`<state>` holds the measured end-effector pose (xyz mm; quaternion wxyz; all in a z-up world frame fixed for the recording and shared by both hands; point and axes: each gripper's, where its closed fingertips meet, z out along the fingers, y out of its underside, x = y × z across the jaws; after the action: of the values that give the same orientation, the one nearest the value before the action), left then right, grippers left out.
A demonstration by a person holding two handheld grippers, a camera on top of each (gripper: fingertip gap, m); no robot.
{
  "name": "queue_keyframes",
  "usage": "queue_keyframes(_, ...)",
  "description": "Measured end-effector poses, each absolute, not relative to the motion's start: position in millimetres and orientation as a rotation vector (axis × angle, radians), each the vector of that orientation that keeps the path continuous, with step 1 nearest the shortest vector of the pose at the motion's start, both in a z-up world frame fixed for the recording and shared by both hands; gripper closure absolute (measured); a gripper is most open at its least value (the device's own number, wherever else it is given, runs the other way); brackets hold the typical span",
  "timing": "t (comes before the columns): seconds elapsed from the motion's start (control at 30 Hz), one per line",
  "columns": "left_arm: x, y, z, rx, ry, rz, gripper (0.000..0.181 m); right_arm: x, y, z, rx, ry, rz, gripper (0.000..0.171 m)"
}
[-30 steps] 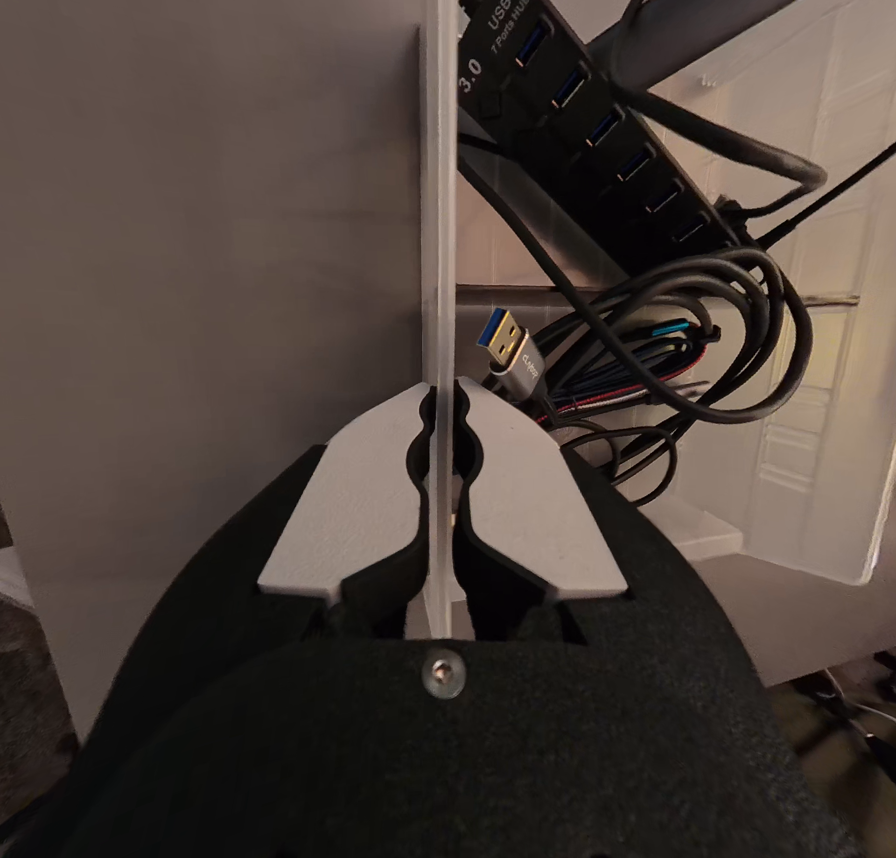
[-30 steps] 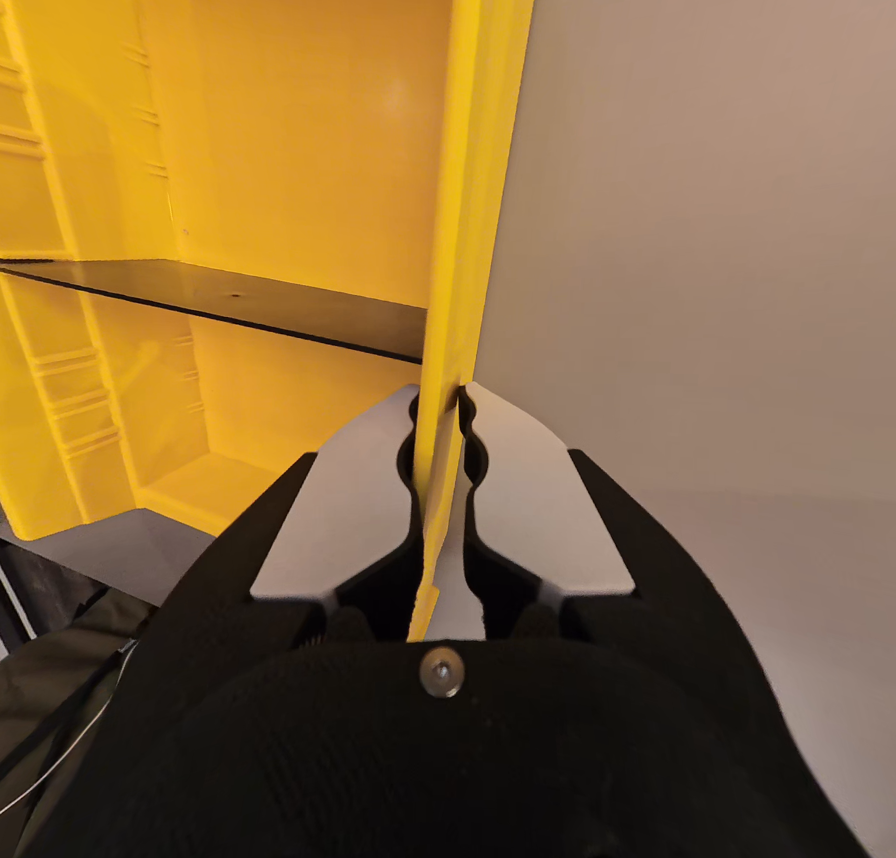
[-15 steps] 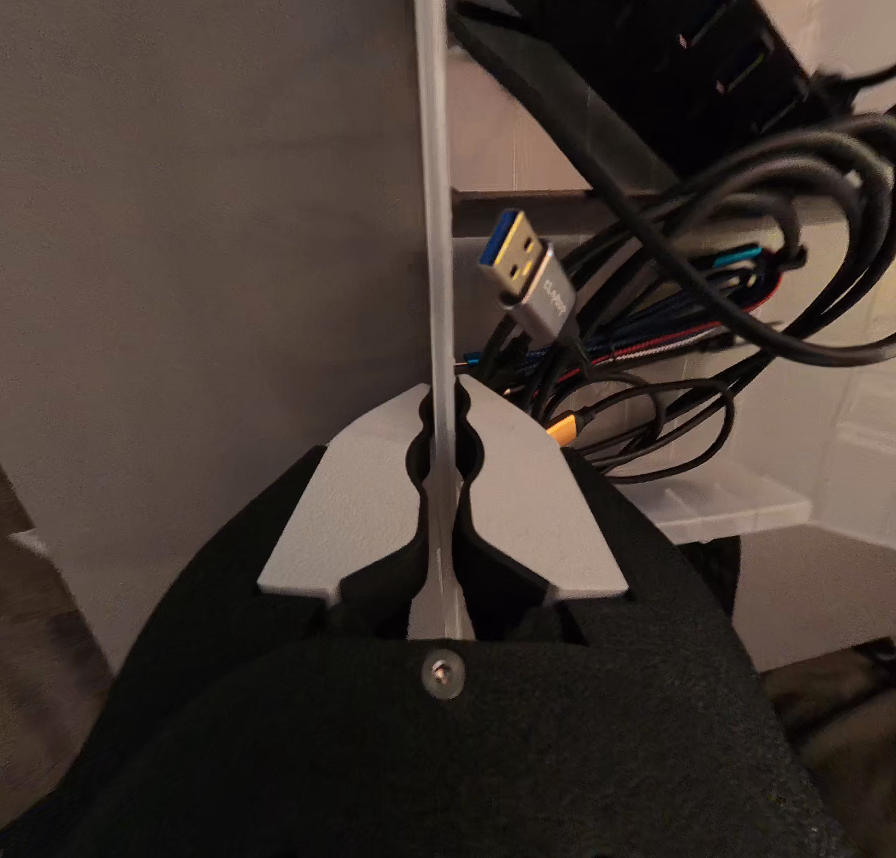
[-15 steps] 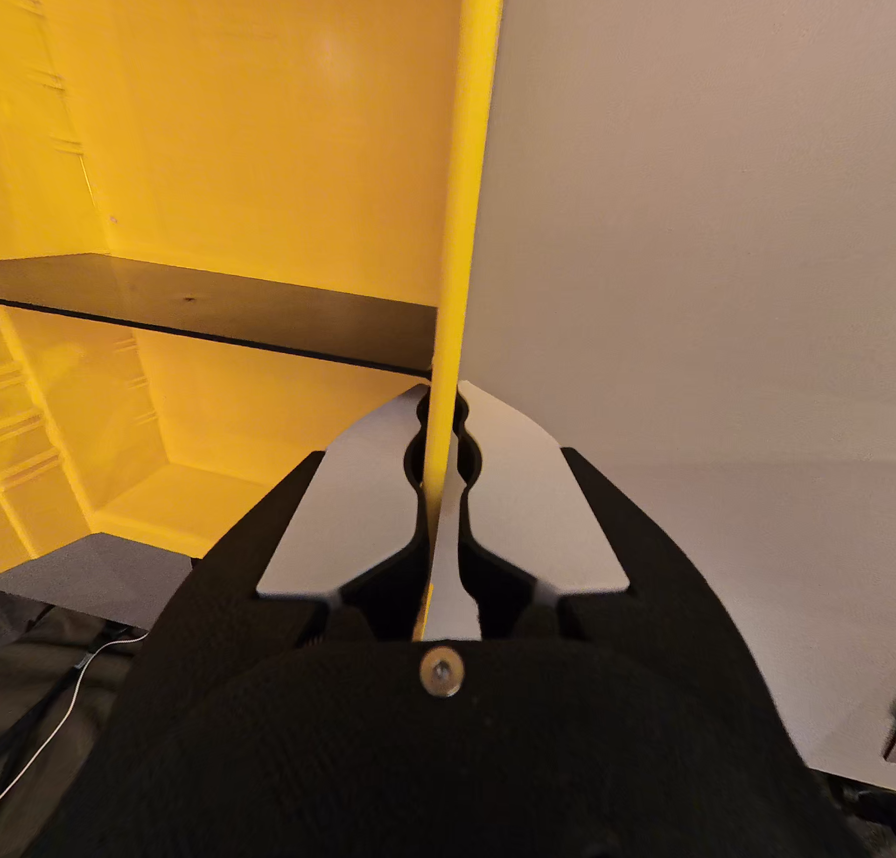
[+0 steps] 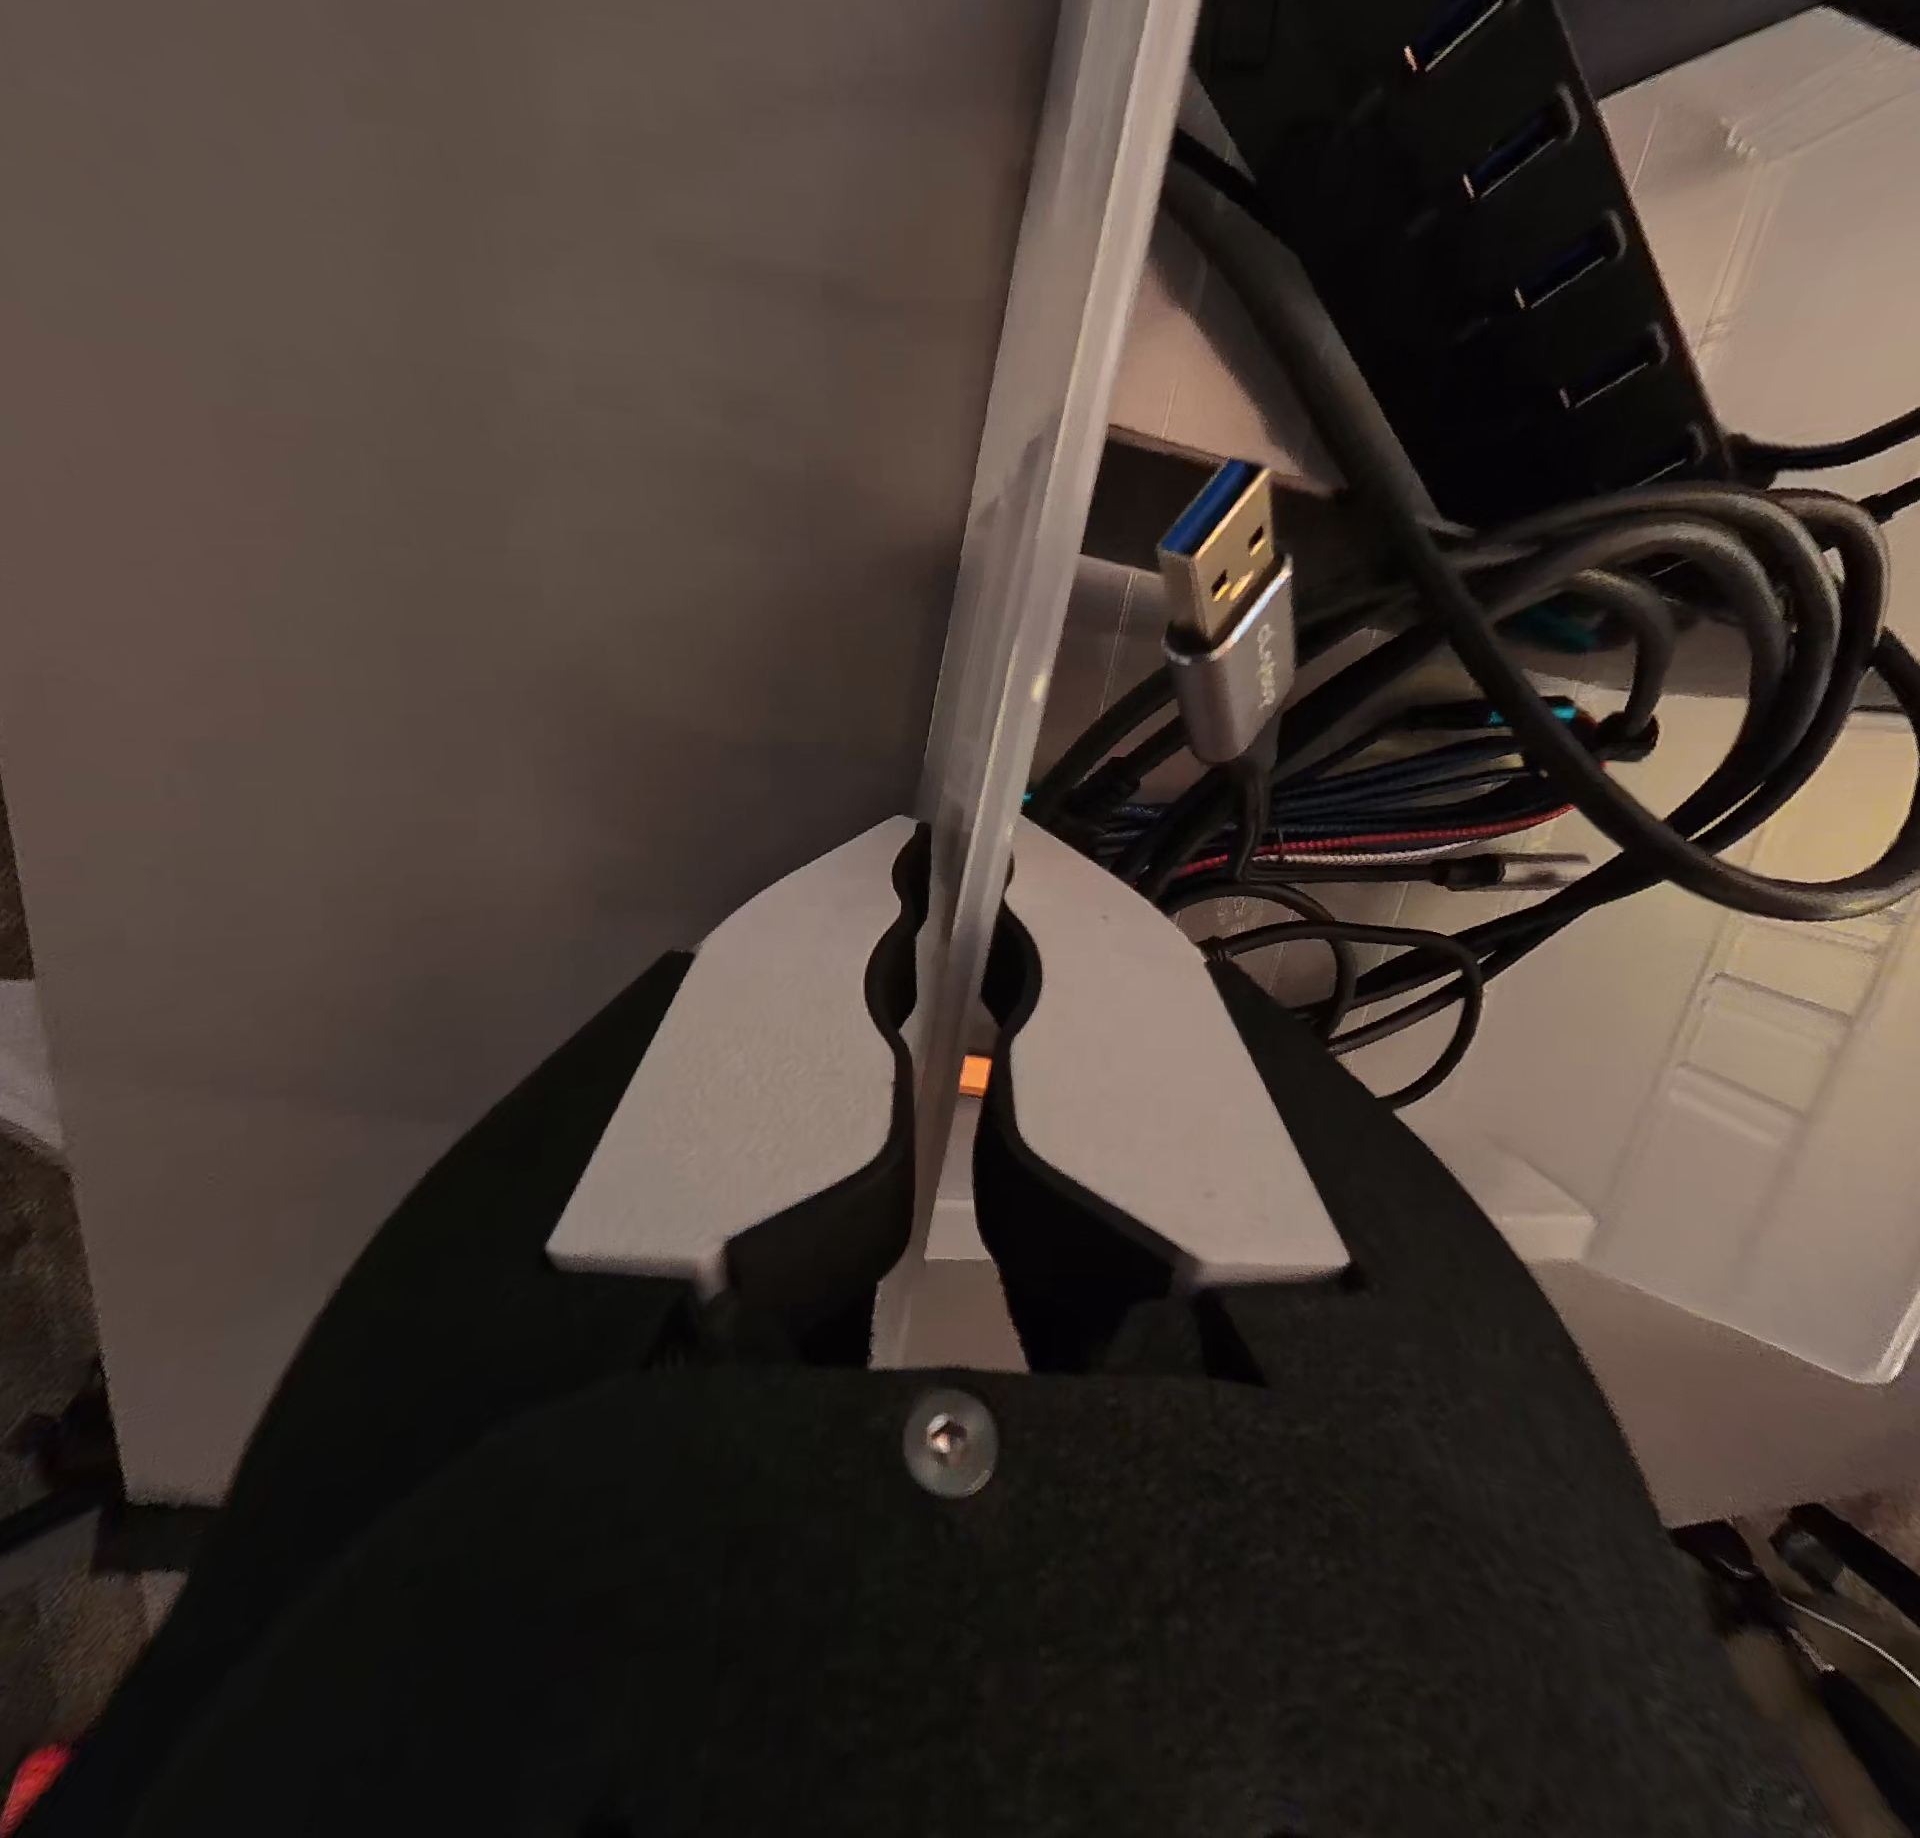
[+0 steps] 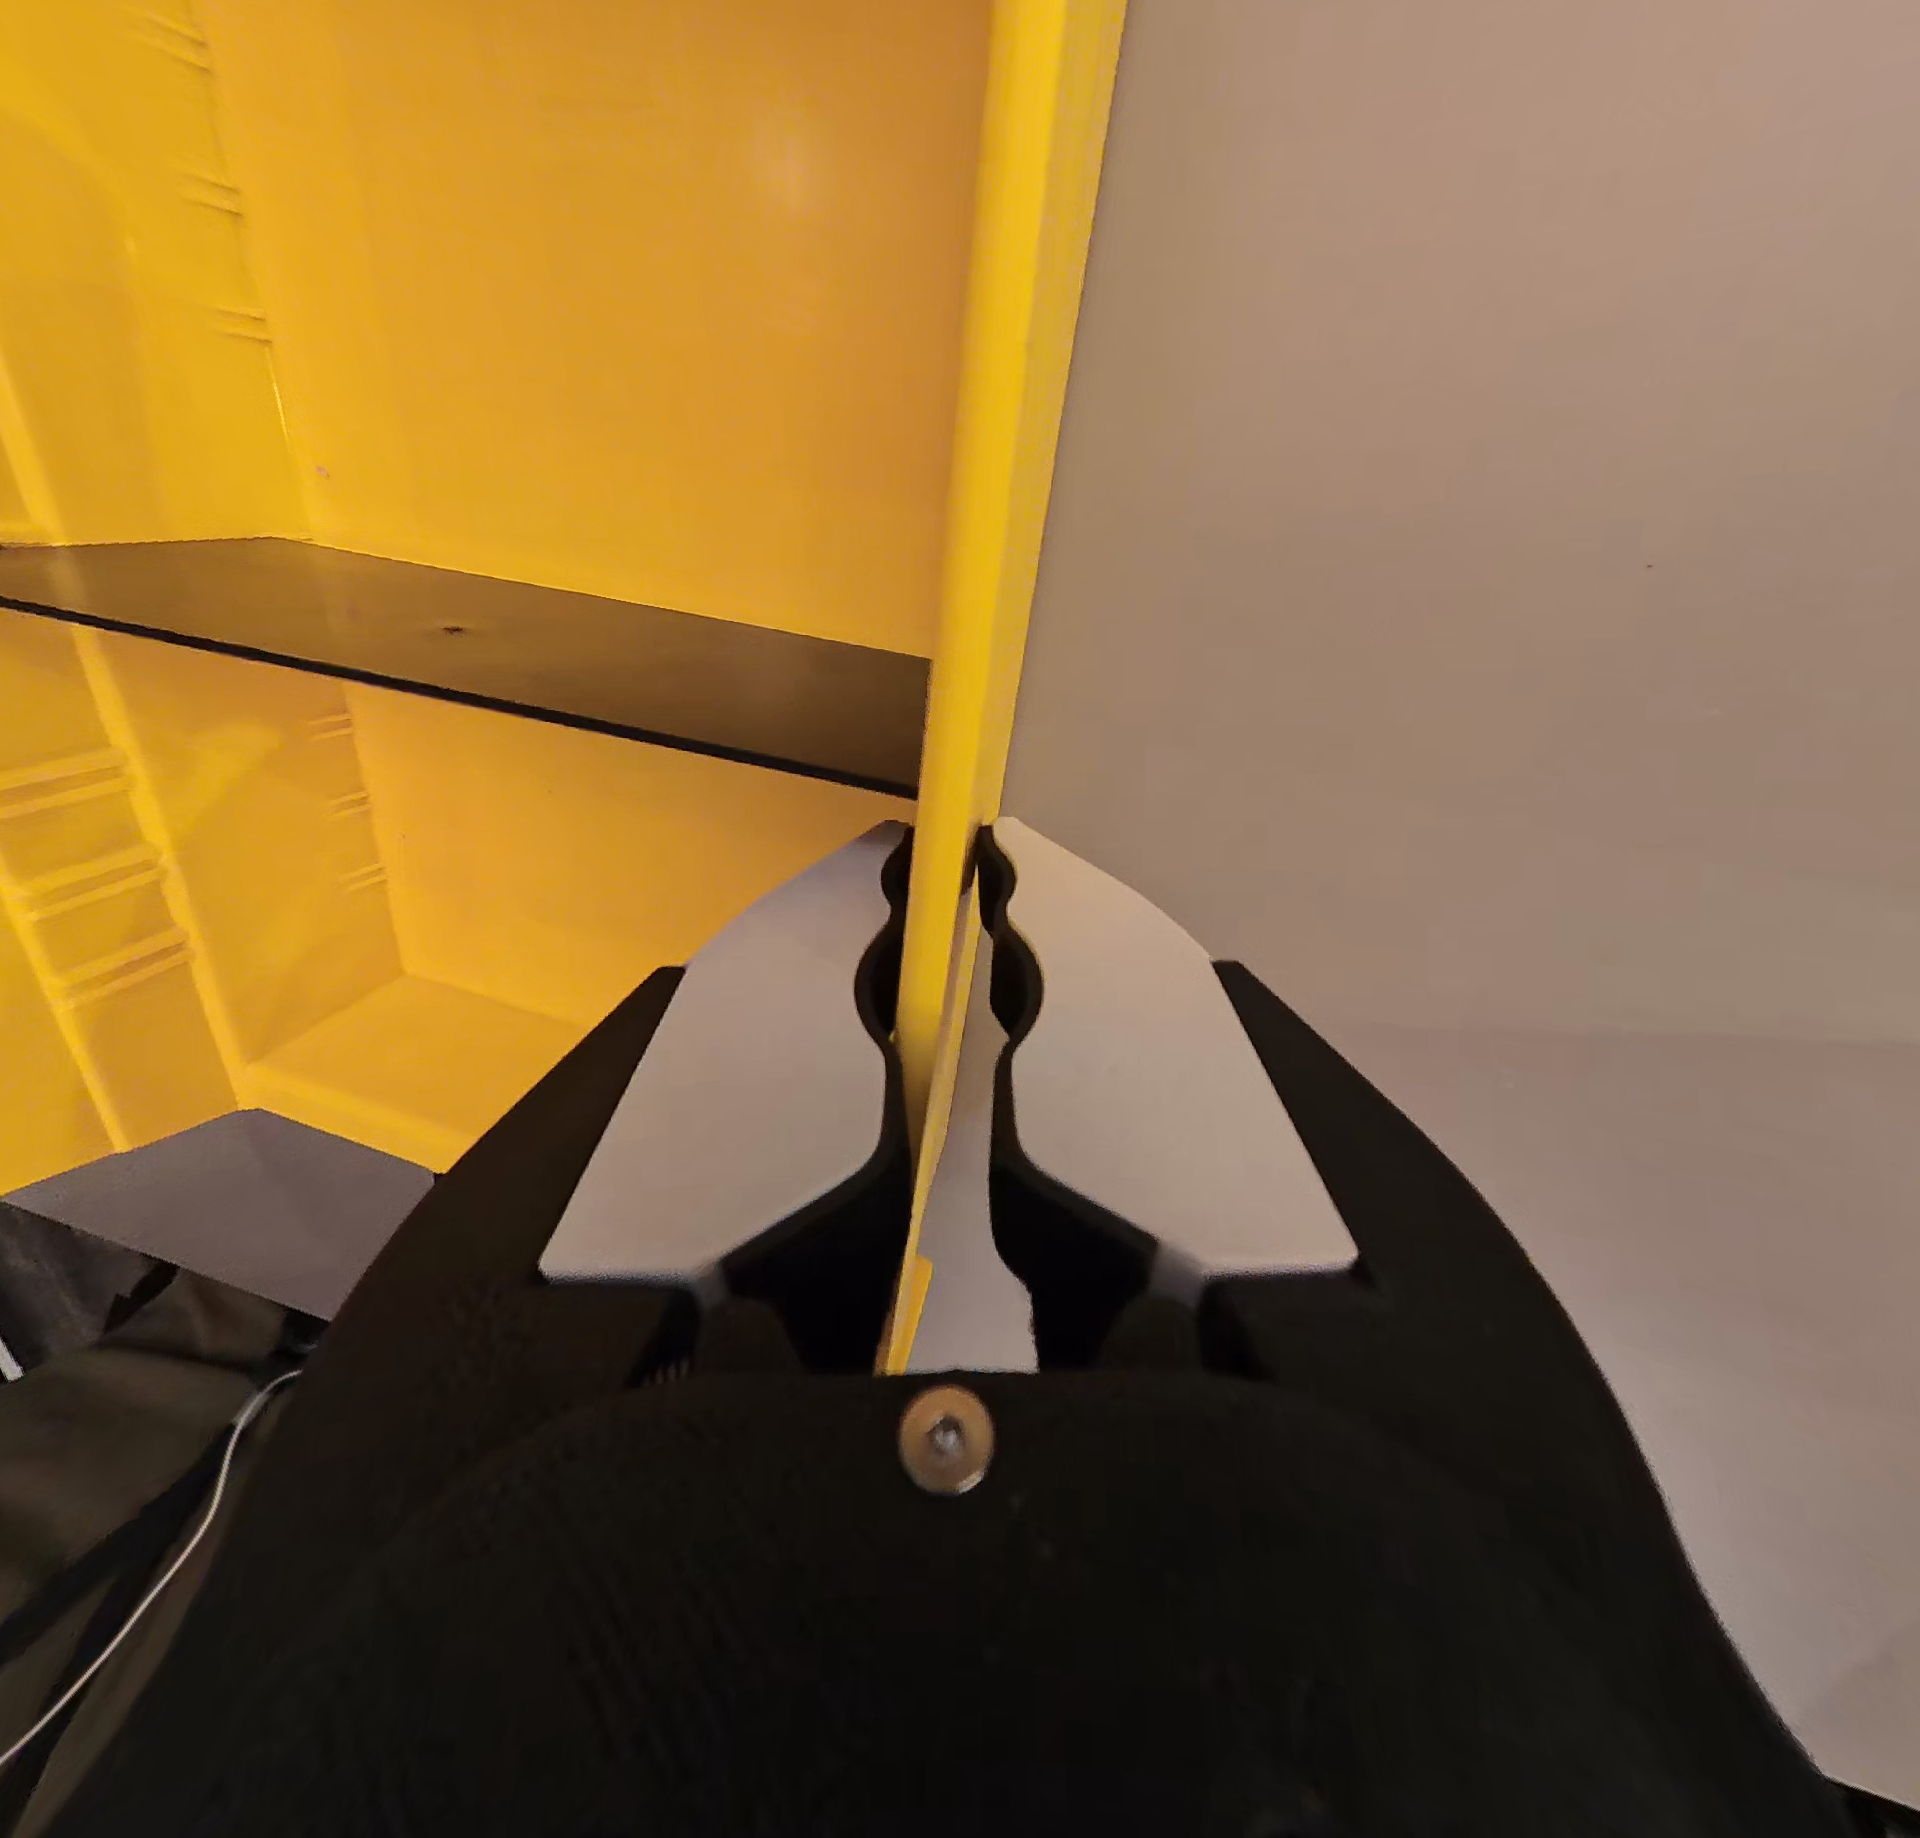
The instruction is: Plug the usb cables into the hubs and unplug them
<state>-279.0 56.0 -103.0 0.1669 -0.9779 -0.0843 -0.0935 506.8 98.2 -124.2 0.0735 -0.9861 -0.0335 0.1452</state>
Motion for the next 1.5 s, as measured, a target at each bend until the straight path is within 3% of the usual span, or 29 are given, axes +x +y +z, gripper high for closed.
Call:
queue_keyframes(0.43,-264,40,-111,-2.836,0.059,-0.097,0.176,505,99,-123,-2.933,-0.100,0.501,0.156)
queue_keyframes(0.7,-261,46,-110,-2.786,-0.162,-0.237,0.177,505,99,-123,-2.933,-0.097,0.501,0.156)
queue_keyframes(1.5,-247,46,-111,-2.759,-0.132,-0.216,0.177,502,95,-124,-2.951,-0.156,0.462,0.158)
